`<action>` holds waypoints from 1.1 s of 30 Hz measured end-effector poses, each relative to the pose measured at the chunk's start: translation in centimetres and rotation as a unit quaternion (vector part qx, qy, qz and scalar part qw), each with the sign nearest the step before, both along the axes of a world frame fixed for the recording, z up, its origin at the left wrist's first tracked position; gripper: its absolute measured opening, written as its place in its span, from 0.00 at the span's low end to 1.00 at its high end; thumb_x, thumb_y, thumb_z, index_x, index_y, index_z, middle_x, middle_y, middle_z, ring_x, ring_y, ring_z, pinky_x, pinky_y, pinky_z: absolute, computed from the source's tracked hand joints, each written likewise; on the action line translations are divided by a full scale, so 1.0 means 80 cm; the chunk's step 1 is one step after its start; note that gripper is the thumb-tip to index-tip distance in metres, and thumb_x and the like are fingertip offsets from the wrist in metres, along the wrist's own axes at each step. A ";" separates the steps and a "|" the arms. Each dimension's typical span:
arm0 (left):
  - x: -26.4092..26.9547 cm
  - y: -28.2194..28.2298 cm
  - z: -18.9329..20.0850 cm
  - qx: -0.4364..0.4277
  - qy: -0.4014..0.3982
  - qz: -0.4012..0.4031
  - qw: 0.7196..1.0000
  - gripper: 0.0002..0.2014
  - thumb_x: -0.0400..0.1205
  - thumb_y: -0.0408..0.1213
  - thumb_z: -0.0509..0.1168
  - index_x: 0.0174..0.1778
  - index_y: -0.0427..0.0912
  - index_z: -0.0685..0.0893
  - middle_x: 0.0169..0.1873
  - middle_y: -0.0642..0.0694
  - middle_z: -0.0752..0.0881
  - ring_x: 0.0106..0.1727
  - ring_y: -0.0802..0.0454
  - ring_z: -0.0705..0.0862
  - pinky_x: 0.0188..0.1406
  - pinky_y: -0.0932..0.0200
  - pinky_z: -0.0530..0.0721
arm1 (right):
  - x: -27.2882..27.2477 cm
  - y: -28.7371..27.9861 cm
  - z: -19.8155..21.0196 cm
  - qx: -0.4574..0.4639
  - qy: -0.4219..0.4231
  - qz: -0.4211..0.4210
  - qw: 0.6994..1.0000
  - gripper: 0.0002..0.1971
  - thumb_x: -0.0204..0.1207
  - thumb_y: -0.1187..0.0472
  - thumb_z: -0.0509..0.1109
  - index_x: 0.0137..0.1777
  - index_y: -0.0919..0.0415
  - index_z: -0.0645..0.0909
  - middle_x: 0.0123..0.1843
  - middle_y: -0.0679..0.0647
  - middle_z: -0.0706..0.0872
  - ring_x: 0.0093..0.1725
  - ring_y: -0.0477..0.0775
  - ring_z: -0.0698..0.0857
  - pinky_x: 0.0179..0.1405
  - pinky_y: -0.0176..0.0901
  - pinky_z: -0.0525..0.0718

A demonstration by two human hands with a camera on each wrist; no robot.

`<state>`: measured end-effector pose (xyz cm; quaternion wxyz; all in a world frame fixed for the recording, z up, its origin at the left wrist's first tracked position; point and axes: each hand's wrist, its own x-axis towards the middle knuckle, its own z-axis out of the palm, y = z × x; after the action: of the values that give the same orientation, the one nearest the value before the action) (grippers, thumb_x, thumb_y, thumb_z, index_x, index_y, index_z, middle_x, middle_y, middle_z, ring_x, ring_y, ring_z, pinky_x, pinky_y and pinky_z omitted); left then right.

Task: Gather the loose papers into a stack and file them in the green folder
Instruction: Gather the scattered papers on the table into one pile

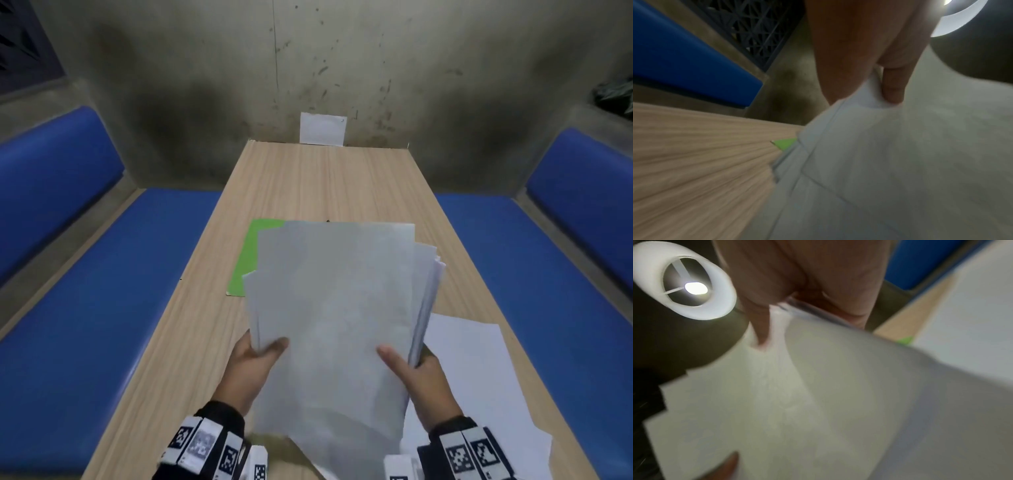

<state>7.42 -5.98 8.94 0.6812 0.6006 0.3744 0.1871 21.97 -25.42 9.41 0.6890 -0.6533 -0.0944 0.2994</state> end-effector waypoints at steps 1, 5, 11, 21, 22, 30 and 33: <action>-0.002 -0.004 0.010 0.016 -0.023 -0.007 1.000 0.10 0.77 0.33 0.69 0.52 0.50 0.84 0.41 0.53 0.93 0.47 0.52 0.90 0.41 0.60 0.86 | 0.000 0.000 0.009 -0.014 -0.023 -0.003 1.000 0.12 0.71 0.63 0.76 0.54 0.63 0.85 0.37 0.48 0.94 0.38 0.42 0.92 0.37 0.31 0.88; -0.013 -0.014 0.040 0.067 -0.103 -0.033 0.992 0.20 0.72 0.29 0.73 0.53 0.57 0.81 0.44 0.64 0.91 0.45 0.67 0.88 0.37 0.74 0.84 | 0.003 -0.004 0.030 -0.002 -0.082 0.022 0.996 0.07 0.72 0.70 0.74 0.45 0.58 0.86 0.37 0.46 0.94 0.38 0.45 0.91 0.31 0.29 0.87; -0.014 -0.007 0.050 0.106 -0.137 -0.048 0.984 0.39 0.50 0.56 0.81 0.58 0.48 0.84 0.54 0.51 0.89 0.55 0.54 0.87 0.48 0.63 0.86 | -0.002 -0.001 0.048 0.072 -0.135 0.043 0.987 0.22 0.62 0.57 0.82 0.57 0.58 0.84 0.49 0.50 0.93 0.52 0.49 0.91 0.43 0.31 0.86; 0.018 -0.017 0.080 0.117 -0.203 0.126 0.964 0.36 0.54 0.72 0.69 0.36 0.39 0.80 0.34 0.45 0.84 0.34 0.50 0.80 0.36 0.57 0.79 | -0.001 0.027 0.078 0.113 -0.101 -0.074 0.986 0.32 0.45 0.26 0.75 0.34 0.55 0.84 0.30 0.49 0.86 0.31 0.47 0.83 0.32 0.36 0.82; 0.022 -0.016 0.079 0.120 -0.193 0.144 0.963 0.30 0.58 0.66 0.70 0.34 0.39 0.79 0.34 0.43 0.83 0.35 0.48 0.79 0.39 0.53 0.78 | 0.001 0.030 0.074 0.104 -0.105 -0.091 0.985 0.23 0.53 0.34 0.78 0.32 0.55 0.84 0.29 0.49 0.85 0.32 0.49 0.83 0.35 0.39 0.81; 0.013 -0.005 0.057 0.164 -0.205 0.107 0.959 0.27 0.67 0.72 0.60 0.48 0.54 0.80 0.39 0.58 0.84 0.34 0.67 0.79 0.36 0.72 0.79 | 0.004 0.016 0.048 0.103 -0.159 -0.026 0.982 0.34 0.49 0.32 0.76 0.51 0.53 0.82 0.42 0.45 0.91 0.41 0.35 0.88 0.40 0.27 0.84; 0.001 -0.001 0.033 0.148 -0.196 0.012 0.969 0.45 0.52 0.75 0.68 0.58 0.46 0.77 0.45 0.64 0.88 0.44 0.70 0.86 0.40 0.75 0.82 | 0.003 0.006 0.018 0.071 -0.127 0.031 0.989 0.38 0.47 0.41 0.85 0.57 0.55 0.80 0.46 0.40 0.93 0.47 0.36 0.90 0.43 0.25 0.85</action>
<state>7.53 -6.08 11.54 0.6428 0.6418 0.2085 0.3625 22.23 -24.98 10.88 0.7066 -0.6320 -0.2227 0.2276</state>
